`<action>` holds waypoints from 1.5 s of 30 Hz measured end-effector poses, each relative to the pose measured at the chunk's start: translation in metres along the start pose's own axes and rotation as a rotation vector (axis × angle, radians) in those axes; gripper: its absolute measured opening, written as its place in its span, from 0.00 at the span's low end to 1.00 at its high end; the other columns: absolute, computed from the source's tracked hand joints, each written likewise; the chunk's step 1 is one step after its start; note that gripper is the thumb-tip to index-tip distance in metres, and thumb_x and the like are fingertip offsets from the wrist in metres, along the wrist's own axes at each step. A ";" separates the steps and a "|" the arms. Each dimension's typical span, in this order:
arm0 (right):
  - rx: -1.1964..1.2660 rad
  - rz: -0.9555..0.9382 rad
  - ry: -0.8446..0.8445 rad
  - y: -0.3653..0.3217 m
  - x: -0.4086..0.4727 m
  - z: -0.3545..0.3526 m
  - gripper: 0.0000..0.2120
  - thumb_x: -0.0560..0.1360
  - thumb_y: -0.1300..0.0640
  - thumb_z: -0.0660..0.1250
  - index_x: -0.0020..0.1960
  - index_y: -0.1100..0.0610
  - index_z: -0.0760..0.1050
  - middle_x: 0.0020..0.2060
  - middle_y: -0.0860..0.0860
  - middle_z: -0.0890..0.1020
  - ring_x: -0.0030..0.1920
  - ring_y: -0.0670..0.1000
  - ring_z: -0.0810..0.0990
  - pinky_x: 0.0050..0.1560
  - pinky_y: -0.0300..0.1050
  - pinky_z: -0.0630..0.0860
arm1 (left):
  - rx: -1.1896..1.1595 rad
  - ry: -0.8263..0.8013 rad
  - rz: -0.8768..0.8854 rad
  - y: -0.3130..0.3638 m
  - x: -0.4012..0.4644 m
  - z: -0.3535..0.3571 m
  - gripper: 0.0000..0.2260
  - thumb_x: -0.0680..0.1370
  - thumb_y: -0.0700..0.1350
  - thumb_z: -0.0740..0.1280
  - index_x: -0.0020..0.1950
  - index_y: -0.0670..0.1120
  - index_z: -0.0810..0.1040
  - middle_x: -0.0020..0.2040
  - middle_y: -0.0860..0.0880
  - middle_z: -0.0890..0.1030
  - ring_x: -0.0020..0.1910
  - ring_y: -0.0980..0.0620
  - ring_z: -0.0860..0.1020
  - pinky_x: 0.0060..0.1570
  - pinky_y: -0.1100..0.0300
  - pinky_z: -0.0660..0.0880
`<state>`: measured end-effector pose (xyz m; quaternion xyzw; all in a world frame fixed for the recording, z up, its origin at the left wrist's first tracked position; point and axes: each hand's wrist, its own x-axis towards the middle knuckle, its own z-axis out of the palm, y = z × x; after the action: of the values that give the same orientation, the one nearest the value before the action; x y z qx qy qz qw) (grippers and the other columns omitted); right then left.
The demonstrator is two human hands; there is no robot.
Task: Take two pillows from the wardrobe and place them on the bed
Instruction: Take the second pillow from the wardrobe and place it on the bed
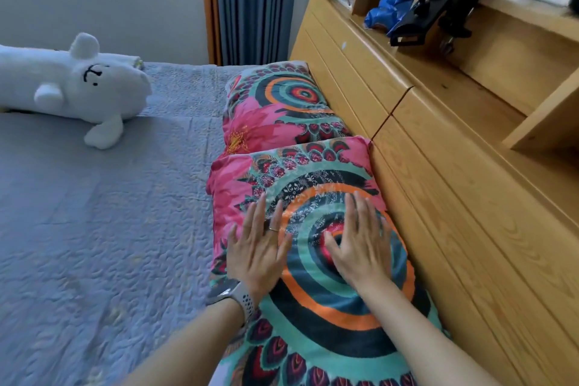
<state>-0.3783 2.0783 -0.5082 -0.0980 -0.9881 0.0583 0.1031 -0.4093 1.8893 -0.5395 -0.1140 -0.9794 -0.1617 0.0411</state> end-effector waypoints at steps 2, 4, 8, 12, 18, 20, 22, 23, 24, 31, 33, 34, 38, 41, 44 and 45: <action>-0.027 -0.002 -0.055 -0.001 0.011 0.019 0.38 0.77 0.37 0.52 0.80 0.52 0.42 0.80 0.50 0.45 0.79 0.52 0.45 0.75 0.58 0.48 | 0.037 -0.046 -0.008 0.004 0.002 0.022 0.27 0.77 0.67 0.37 0.70 0.65 0.26 0.75 0.58 0.29 0.72 0.57 0.29 0.72 0.49 0.39; -0.032 0.019 -0.088 0.001 0.018 0.039 0.37 0.77 0.36 0.49 0.80 0.51 0.41 0.80 0.48 0.45 0.79 0.51 0.44 0.75 0.58 0.46 | 0.055 -0.055 -0.028 0.003 0.006 0.040 0.27 0.77 0.66 0.38 0.69 0.65 0.24 0.75 0.58 0.29 0.70 0.56 0.27 0.69 0.50 0.34; -0.084 0.026 -0.091 0.007 0.021 0.067 0.37 0.76 0.35 0.44 0.80 0.52 0.44 0.80 0.49 0.50 0.79 0.52 0.48 0.75 0.58 0.48 | 0.074 -0.058 -0.019 -0.001 0.015 0.063 0.27 0.76 0.66 0.34 0.70 0.64 0.24 0.75 0.57 0.30 0.72 0.56 0.29 0.71 0.48 0.35; -0.094 0.036 -0.047 0.005 0.022 0.085 0.37 0.75 0.37 0.48 0.78 0.55 0.56 0.77 0.52 0.61 0.77 0.54 0.59 0.73 0.59 0.55 | 0.054 -0.011 -0.016 -0.006 0.020 0.086 0.27 0.77 0.65 0.37 0.75 0.64 0.32 0.79 0.55 0.41 0.76 0.56 0.41 0.73 0.45 0.47; -0.143 0.041 -0.080 0.005 0.022 0.090 0.36 0.76 0.37 0.49 0.79 0.55 0.53 0.78 0.52 0.59 0.78 0.54 0.56 0.73 0.58 0.53 | 0.068 -0.035 -0.006 -0.008 0.020 0.088 0.27 0.77 0.65 0.37 0.72 0.64 0.28 0.79 0.56 0.41 0.78 0.55 0.47 0.72 0.46 0.45; -0.138 0.035 -0.149 0.006 0.021 0.080 0.37 0.77 0.36 0.48 0.80 0.53 0.46 0.80 0.51 0.53 0.79 0.53 0.49 0.75 0.58 0.49 | 0.092 -0.085 -0.004 -0.006 0.018 0.075 0.27 0.78 0.65 0.38 0.71 0.64 0.26 0.79 0.56 0.39 0.78 0.55 0.42 0.72 0.47 0.42; -0.093 0.037 -0.185 0.003 0.017 0.064 0.36 0.78 0.36 0.46 0.80 0.52 0.41 0.80 0.50 0.47 0.79 0.52 0.45 0.75 0.58 0.45 | 0.053 -0.116 -0.004 -0.001 0.011 0.055 0.27 0.79 0.64 0.40 0.72 0.63 0.27 0.78 0.57 0.35 0.77 0.57 0.38 0.73 0.46 0.42; -0.064 0.045 -0.174 0.001 0.015 0.059 0.36 0.78 0.35 0.46 0.79 0.51 0.39 0.80 0.49 0.45 0.79 0.52 0.44 0.76 0.59 0.45 | 0.022 -0.117 -0.005 0.001 0.006 0.049 0.27 0.79 0.64 0.40 0.73 0.63 0.28 0.77 0.58 0.33 0.76 0.58 0.36 0.73 0.46 0.42; -0.035 0.050 -0.139 -0.002 0.007 0.052 0.37 0.78 0.35 0.45 0.79 0.51 0.38 0.80 0.49 0.44 0.79 0.53 0.44 0.75 0.59 0.44 | 0.007 -0.104 -0.004 0.004 -0.006 0.042 0.27 0.79 0.64 0.39 0.74 0.62 0.29 0.76 0.58 0.32 0.75 0.59 0.34 0.73 0.46 0.43; -0.055 0.009 -0.175 -0.009 -0.077 0.051 0.36 0.77 0.37 0.43 0.80 0.54 0.50 0.79 0.50 0.55 0.79 0.54 0.53 0.76 0.59 0.51 | 0.011 -0.235 -0.084 0.005 -0.091 0.032 0.29 0.79 0.65 0.40 0.76 0.61 0.32 0.78 0.56 0.34 0.77 0.56 0.37 0.74 0.46 0.44; -0.061 0.002 -0.229 -0.006 -0.070 0.047 0.35 0.78 0.36 0.43 0.80 0.52 0.45 0.80 0.48 0.50 0.79 0.52 0.47 0.76 0.57 0.47 | 0.010 -0.264 -0.082 0.010 -0.085 0.020 0.29 0.79 0.65 0.41 0.77 0.60 0.36 0.78 0.56 0.35 0.77 0.56 0.37 0.74 0.45 0.43; -0.059 -0.003 -0.231 -0.004 -0.069 0.044 0.35 0.78 0.36 0.43 0.80 0.50 0.43 0.80 0.48 0.48 0.79 0.52 0.46 0.76 0.58 0.46 | 0.019 -0.245 -0.072 0.010 -0.086 0.015 0.29 0.79 0.65 0.40 0.77 0.60 0.36 0.77 0.57 0.34 0.77 0.56 0.37 0.74 0.45 0.43; -0.084 0.024 -0.214 0.011 -0.095 0.027 0.35 0.78 0.34 0.42 0.79 0.48 0.40 0.80 0.47 0.47 0.79 0.53 0.46 0.75 0.58 0.48 | 0.046 -0.260 -0.067 0.007 -0.109 0.006 0.30 0.77 0.67 0.40 0.77 0.61 0.37 0.78 0.55 0.36 0.77 0.56 0.37 0.73 0.46 0.43; -0.102 0.038 -0.214 0.018 -0.114 0.025 0.35 0.78 0.35 0.43 0.80 0.49 0.41 0.80 0.48 0.49 0.79 0.53 0.47 0.75 0.58 0.47 | -0.039 -0.367 -0.138 0.006 -0.106 0.003 0.29 0.78 0.67 0.42 0.77 0.61 0.39 0.80 0.53 0.39 0.77 0.54 0.38 0.73 0.44 0.44; -0.119 0.043 -0.224 0.020 -0.117 0.033 0.34 0.79 0.36 0.42 0.80 0.49 0.42 0.80 0.48 0.50 0.79 0.54 0.46 0.76 0.59 0.46 | -0.062 -0.463 -0.138 0.005 -0.100 0.007 0.30 0.79 0.66 0.44 0.78 0.60 0.39 0.80 0.52 0.40 0.78 0.51 0.40 0.73 0.39 0.46; -0.120 0.039 -0.226 0.021 -0.118 0.036 0.34 0.79 0.36 0.42 0.80 0.49 0.42 0.80 0.47 0.49 0.79 0.54 0.46 0.76 0.59 0.46 | -0.053 -0.472 -0.135 0.005 -0.099 0.009 0.30 0.79 0.66 0.44 0.78 0.60 0.39 0.80 0.52 0.40 0.78 0.51 0.40 0.73 0.39 0.46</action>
<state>-0.2693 2.0707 -0.5685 -0.1162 -0.9930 0.0120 -0.0159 -0.3120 1.8762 -0.5584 -0.0841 -0.9626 -0.1588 -0.2027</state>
